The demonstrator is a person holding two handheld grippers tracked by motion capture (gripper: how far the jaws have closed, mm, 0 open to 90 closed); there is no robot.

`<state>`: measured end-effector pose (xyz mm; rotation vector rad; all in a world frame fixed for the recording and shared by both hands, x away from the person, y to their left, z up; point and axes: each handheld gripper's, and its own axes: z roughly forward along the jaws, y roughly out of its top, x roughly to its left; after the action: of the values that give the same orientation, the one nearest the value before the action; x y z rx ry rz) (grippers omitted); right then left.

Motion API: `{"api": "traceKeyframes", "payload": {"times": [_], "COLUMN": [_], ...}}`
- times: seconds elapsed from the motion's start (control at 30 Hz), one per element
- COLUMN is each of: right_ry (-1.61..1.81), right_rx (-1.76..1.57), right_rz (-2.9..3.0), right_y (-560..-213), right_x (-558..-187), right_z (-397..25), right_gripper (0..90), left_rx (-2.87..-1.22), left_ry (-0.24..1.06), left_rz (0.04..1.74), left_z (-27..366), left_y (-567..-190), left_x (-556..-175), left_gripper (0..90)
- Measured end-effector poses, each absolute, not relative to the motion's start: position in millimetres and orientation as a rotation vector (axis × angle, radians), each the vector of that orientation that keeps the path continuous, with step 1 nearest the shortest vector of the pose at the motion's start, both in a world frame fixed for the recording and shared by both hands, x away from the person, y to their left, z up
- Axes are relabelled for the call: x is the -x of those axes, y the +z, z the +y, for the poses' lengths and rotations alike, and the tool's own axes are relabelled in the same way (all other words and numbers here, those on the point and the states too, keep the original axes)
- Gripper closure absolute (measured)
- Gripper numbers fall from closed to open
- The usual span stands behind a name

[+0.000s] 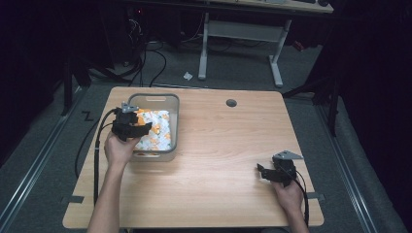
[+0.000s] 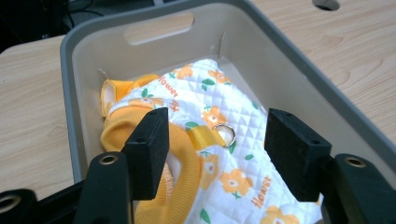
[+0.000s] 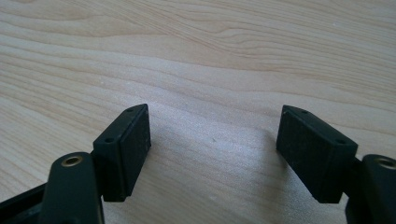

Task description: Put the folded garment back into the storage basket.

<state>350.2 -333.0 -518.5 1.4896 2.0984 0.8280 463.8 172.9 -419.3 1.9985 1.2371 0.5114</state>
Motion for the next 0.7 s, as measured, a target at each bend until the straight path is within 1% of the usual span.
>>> {"api": "traceKeyframes", "payload": {"times": [0.33,0.7], "right_ry": [0.828,0.828], "right_rx": [-1.490,-1.490], "right_rz": [2.098,2.099], "right_y": [-518,-518], "right_x": [-350,-350], "right_z": [-333,-333], "right_gripper": [26.4,26.4], "left_rx": [-1.985,-1.973], "left_ry": [0.525,0.523], "left_rz": [1.153,1.100], "left_z": [158,149], "left_y": [-407,-397], "left_x": [-446,-431], "left_gripper": [39.5,39.5]}}
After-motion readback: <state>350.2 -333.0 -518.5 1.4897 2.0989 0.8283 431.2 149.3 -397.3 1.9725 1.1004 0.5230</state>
